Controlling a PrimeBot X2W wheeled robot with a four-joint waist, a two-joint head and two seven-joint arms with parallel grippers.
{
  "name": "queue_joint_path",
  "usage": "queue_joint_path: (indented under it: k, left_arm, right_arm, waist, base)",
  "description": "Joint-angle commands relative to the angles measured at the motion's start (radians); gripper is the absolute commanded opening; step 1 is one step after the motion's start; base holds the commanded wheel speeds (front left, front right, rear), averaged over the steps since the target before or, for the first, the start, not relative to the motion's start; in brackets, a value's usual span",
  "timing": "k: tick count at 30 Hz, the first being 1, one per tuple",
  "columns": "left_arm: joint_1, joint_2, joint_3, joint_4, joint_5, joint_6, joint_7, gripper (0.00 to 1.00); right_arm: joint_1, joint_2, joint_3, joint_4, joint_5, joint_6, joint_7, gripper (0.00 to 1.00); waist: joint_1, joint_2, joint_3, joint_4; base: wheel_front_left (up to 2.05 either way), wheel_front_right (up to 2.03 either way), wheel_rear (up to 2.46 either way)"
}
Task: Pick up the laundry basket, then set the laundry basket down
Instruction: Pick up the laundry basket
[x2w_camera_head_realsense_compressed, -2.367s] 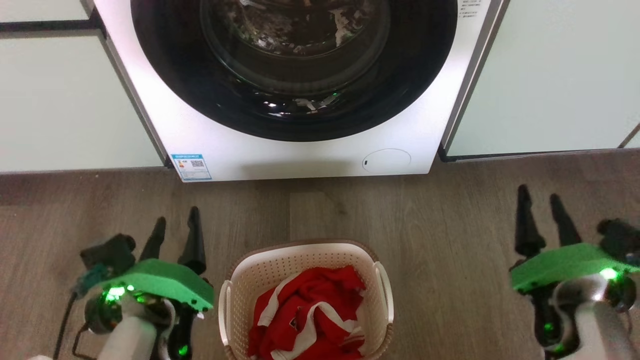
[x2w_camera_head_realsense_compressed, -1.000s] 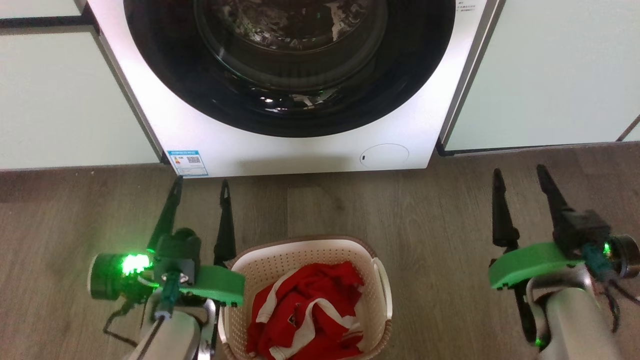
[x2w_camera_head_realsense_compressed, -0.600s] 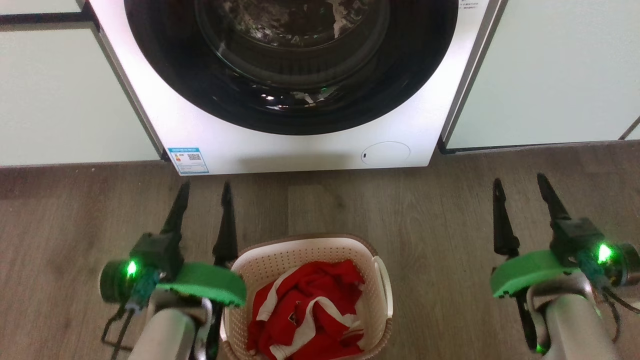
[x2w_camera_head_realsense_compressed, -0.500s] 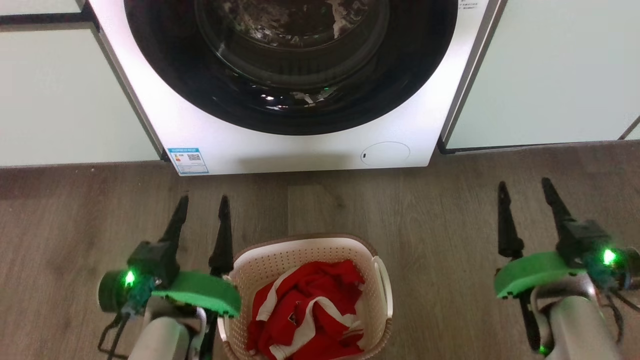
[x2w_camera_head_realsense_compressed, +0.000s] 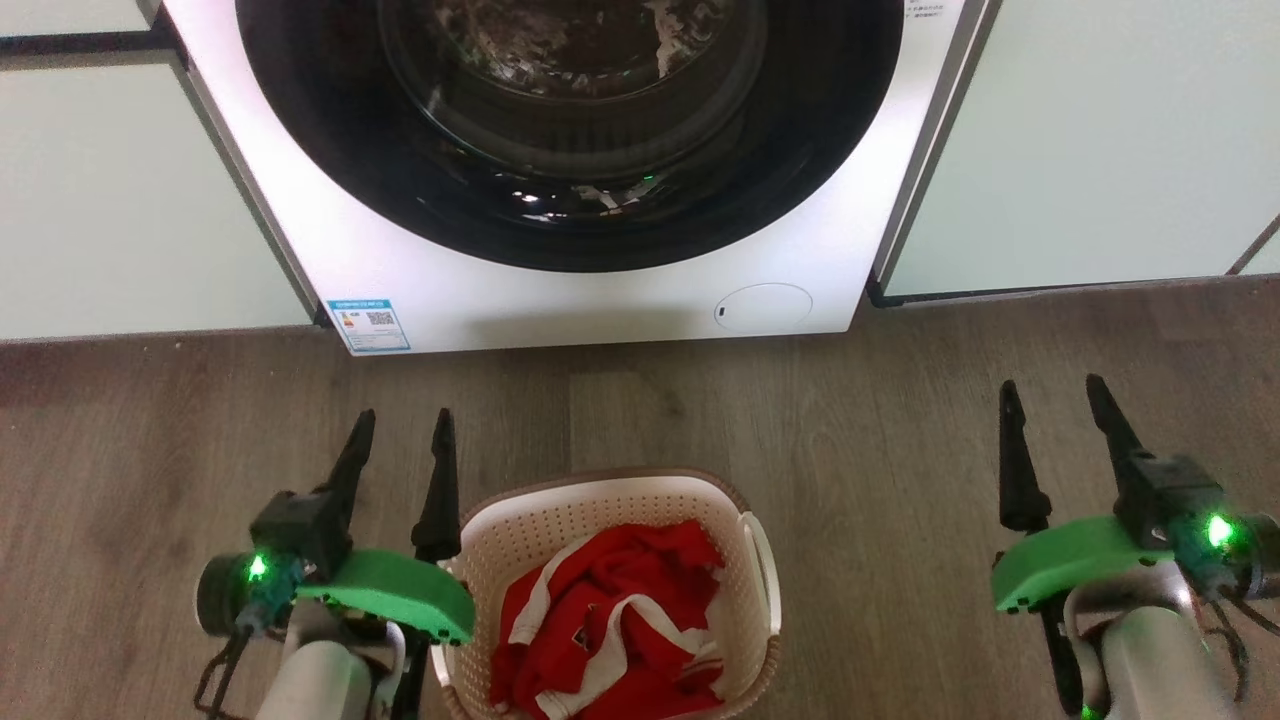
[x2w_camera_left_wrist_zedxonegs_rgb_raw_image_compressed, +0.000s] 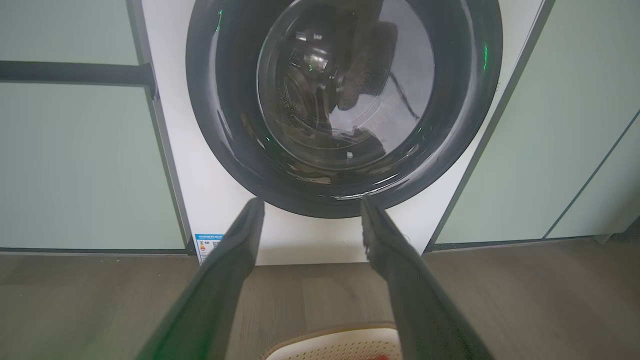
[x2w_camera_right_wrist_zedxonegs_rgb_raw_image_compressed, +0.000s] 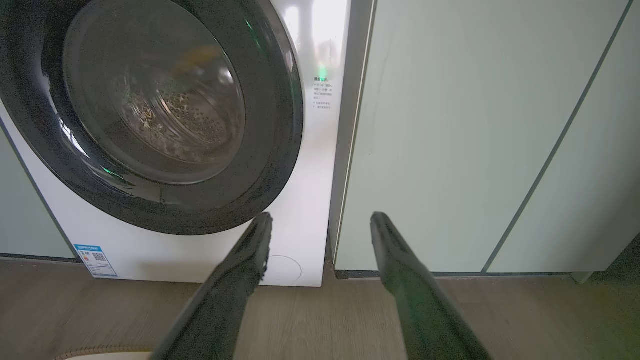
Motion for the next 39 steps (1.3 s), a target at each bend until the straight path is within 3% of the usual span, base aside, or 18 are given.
queue_joint_path:
  k: [1, 39]
  left_arm:
    - [-0.024, -0.001, 0.036, -0.04, -0.012, 0.007, -0.005, 1.0]
    - [-0.035, -0.002, 0.015, 0.029, -0.016, 0.02, -0.005, 1.0]
  right_arm:
    - [-0.023, -0.011, 0.017, -0.031, 0.004, 0.007, -0.012, 1.0]
    - [-0.032, -0.011, 0.02, -0.04, -0.014, 0.007, -0.012, 1.0]
  waist:
    - [0.0, -0.0001, 0.001, 0.001]
    - [0.0, -0.0001, 0.032, 0.01]
  base:
    - [0.0, 0.0, 0.0]
    - [0.0, 0.0, 0.0]
